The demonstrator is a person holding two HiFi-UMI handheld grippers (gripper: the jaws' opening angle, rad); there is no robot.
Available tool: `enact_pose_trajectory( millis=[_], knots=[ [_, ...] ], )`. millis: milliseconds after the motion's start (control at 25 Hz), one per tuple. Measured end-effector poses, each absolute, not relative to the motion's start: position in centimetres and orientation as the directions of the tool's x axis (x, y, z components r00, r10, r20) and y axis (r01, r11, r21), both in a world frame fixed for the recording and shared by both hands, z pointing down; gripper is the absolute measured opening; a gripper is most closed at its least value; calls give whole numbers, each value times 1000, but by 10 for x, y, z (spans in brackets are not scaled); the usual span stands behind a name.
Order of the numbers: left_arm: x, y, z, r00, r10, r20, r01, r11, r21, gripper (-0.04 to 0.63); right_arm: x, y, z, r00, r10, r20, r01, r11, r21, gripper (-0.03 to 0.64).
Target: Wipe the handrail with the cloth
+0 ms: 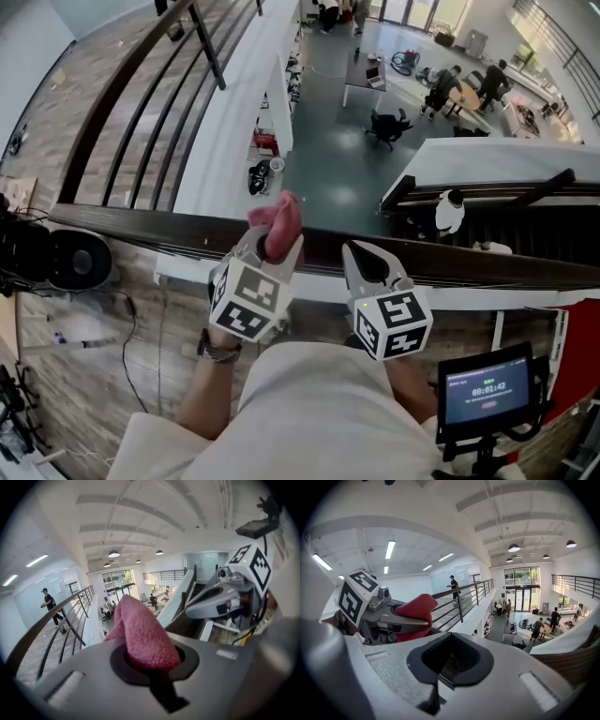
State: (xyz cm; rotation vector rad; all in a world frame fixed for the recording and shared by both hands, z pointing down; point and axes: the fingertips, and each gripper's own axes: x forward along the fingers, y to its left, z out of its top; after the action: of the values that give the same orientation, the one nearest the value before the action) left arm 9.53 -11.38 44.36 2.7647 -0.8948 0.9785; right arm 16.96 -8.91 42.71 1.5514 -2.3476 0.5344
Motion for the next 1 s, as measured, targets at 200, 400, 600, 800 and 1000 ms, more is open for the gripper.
enact_pose_trajectory(
  millis=[200,400,600,800,1000],
  knots=[
    [84,-124,445,640,-511,574,-541,-830,-135,32,155,-94,437,-404,-808,429,-914,372,-161,3],
    [92,-118,439,622,-528,578,-560,-816,-142,32,166,-91,426,-418,-798,435,-909,367,-199,3],
    [103,-112,435,623,-526,578,-541,-824,-167,32,178,-87,417,-371,-837,402,-929,339,-151,3],
    [108,-103,437,619,-494,611,-526,-838,-144,32,176,-78,418,-384,-830,404,-923,347,-164,3],
    [124,-104,440,637,-473,609,-489,-858,-156,32,168,-86,421,-399,-828,394,-917,358,-177,3]
  ],
)
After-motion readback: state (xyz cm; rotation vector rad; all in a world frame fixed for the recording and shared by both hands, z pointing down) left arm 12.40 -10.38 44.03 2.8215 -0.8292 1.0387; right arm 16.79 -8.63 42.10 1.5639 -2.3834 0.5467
